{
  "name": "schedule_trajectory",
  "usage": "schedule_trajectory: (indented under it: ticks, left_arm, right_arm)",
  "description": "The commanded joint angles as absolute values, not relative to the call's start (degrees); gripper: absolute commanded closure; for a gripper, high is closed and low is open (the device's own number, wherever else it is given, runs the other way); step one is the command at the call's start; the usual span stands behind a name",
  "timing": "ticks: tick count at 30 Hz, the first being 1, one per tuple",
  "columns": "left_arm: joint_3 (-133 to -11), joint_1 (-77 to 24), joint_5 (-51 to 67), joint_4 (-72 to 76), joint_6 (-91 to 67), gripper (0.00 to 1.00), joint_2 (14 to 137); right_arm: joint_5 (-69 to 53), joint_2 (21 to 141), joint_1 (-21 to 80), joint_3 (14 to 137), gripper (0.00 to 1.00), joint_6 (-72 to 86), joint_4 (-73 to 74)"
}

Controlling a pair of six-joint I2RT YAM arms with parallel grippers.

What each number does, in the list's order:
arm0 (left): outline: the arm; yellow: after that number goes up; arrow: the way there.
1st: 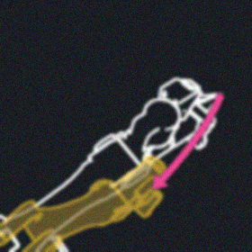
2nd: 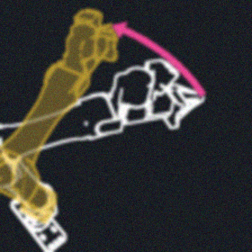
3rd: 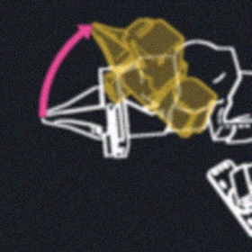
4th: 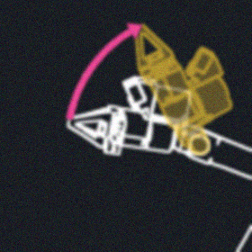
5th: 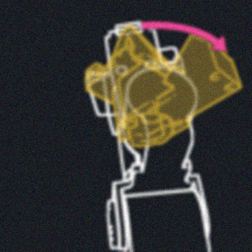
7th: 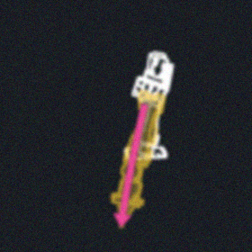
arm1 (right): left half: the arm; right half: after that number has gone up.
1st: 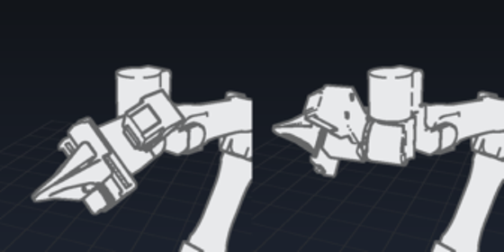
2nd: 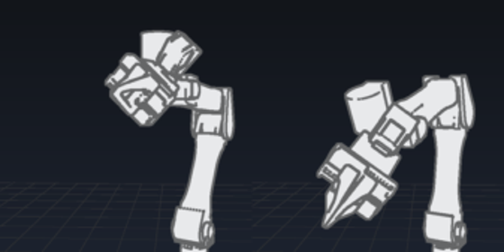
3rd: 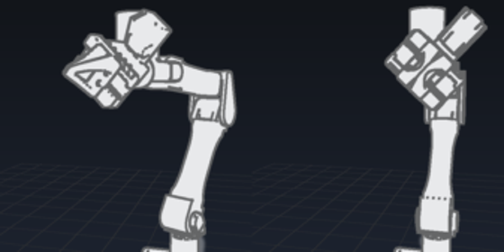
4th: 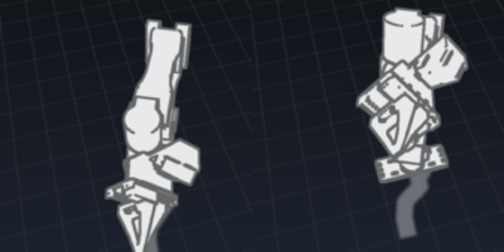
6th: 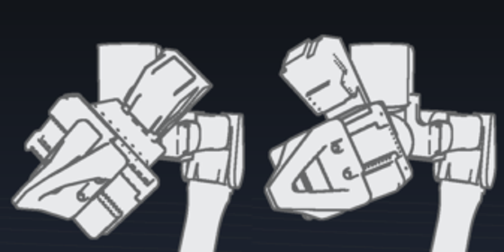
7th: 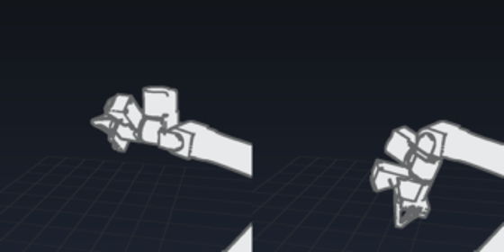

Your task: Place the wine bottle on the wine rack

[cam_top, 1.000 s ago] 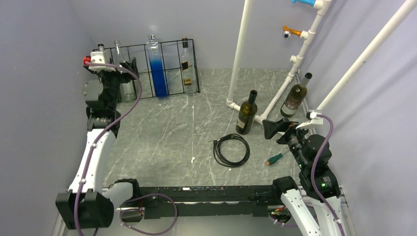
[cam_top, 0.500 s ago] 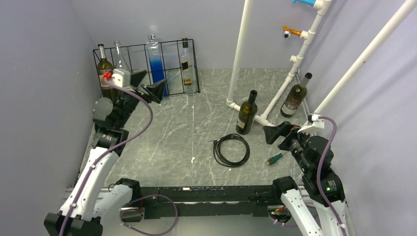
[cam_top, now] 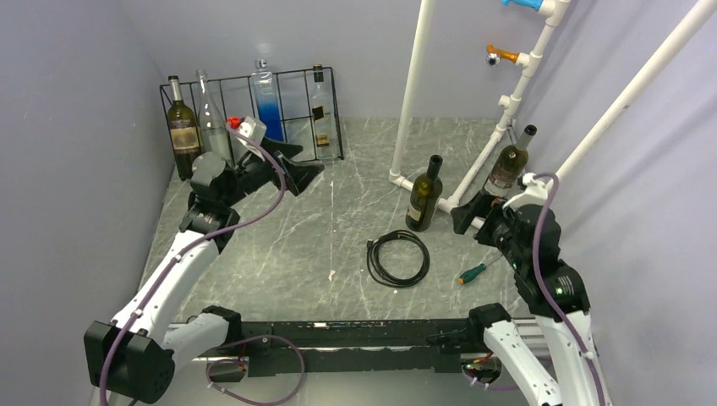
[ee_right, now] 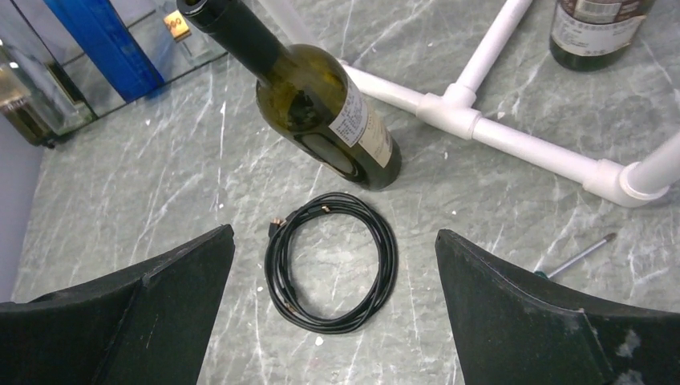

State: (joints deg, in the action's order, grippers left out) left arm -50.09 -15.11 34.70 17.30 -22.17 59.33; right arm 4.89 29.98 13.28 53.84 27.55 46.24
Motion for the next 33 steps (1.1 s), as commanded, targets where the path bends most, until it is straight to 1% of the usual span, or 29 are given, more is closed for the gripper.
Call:
schedule_trajectory:
  ticks: [1, 6, 8, 10, 12, 17, 24, 28, 33]
  left_arm:
    - [-51.1, -19.3, 37.7, 18.9, -21.7, 0.01, 59.1]
    - [-51.4, -23.3, 40.6, 21.7, -26.7, 0.01, 63.6]
    - [-51.7, -24.6, 44.1, 24.1, -28.7, 0.01, 66.0]
    - [-53.6, -26.4, 45.7, 21.6, -27.1, 0.01, 67.7]
    - [-54.7, -27.8, 44.6, 18.6, -25.0, 0.01, 67.9]
    - [-54.7, -29.3, 43.2, 17.6, -23.9, 0.01, 66.8]
    - [-55.0, -29.4, 41.8, 15.7, -22.8, 0.01, 65.2]
    - [-56.2, -29.5, 39.9, 12.2, -20.0, 0.01, 64.6]
    - [-56.3, -29.5, 38.7, 11.4, -19.1, 0.01, 64.4]
  right_arm:
    - [0.3, 35.5, 13.3, 57.7, 0.01, 24.6, 40.1]
    - [-6.4, 43.0, 13.4, 59.5, 0.0, 23.2, 35.3]
    - [-7.3, 45.9, 13.3, 60.2, 0.0, 22.6, 33.3]
    - [-6.9, 49.3, 13.4, 61.6, 0.0, 21.9, 32.3]
    - [-6.0, 52.5, 13.4, 64.0, 0.0, 21.2, 33.1]
    - [-5.1, 58.2, 13.4, 68.8, 0.0, 19.4, 33.2]
    - [-3.7, 61.3, 13.5, 71.8, 0.01, 18.8, 31.1]
    - [-3.4, 64.0, 13.9, 72.4, 0.03, 18.9, 30.3]
    - [-0.7, 66.2, 15.5, 70.8, 0.08, 19.2, 27.8]
